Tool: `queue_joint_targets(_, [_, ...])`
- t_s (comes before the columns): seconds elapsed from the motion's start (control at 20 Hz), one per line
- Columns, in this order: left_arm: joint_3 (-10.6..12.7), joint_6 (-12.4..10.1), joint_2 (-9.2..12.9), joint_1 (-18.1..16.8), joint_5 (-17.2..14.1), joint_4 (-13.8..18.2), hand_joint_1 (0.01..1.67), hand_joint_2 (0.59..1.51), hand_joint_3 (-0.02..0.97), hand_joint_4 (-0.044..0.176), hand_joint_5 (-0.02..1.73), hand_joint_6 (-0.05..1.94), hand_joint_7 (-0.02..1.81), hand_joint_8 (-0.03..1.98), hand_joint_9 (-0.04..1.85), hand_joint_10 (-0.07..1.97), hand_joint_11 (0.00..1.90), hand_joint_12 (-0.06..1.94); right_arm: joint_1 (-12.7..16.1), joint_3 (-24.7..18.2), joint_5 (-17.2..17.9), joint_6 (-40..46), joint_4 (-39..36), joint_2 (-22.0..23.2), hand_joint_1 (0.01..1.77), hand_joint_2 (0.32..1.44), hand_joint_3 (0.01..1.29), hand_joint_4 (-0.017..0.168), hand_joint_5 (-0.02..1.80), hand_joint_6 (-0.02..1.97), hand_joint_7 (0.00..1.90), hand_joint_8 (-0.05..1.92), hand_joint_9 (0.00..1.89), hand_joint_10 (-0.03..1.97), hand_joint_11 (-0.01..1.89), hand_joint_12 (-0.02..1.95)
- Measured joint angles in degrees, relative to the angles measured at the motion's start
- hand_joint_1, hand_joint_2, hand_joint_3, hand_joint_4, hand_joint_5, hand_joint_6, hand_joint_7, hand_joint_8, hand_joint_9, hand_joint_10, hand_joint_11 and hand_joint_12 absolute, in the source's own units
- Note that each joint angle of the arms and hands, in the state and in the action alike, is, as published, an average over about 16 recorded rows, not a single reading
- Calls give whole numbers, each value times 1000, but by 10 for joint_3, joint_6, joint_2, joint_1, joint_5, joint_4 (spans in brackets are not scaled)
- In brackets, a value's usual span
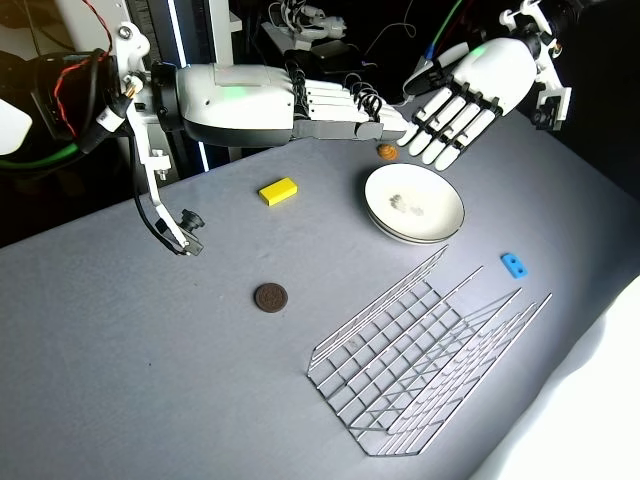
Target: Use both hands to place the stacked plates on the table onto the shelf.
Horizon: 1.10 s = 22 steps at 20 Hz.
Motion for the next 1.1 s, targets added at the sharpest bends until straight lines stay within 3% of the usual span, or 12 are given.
queue_joint_targets(0.25, [31, 34, -16, 46, -9, 9, 20, 1107, 22, 7, 18, -11, 20, -11, 22, 8, 15, -15, -8, 0, -4, -27, -2, -7, 685, 1025, 19, 7, 40, 22, 21, 17, 16, 11, 20, -4])
queue_joint_targets(0.65, [98, 86, -52, 141, -19, -11, 19, 1105, 21, 5, 21, -10, 17, -11, 21, 8, 15, -14, -15, 0, -9, -43, 0, -14, 1218, 1011, 19, 6, 68, 22, 17, 17, 12, 11, 22, -4])
queue_joint_targets(1.1, [163, 104, -87, 208, -21, -40, 19, 1103, 21, 1, 21, -10, 15, -11, 21, 8, 15, -13, -22, 0, -18, -48, 1, -22, 1247, 1008, 19, 7, 112, 22, 20, 18, 15, 11, 22, -5])
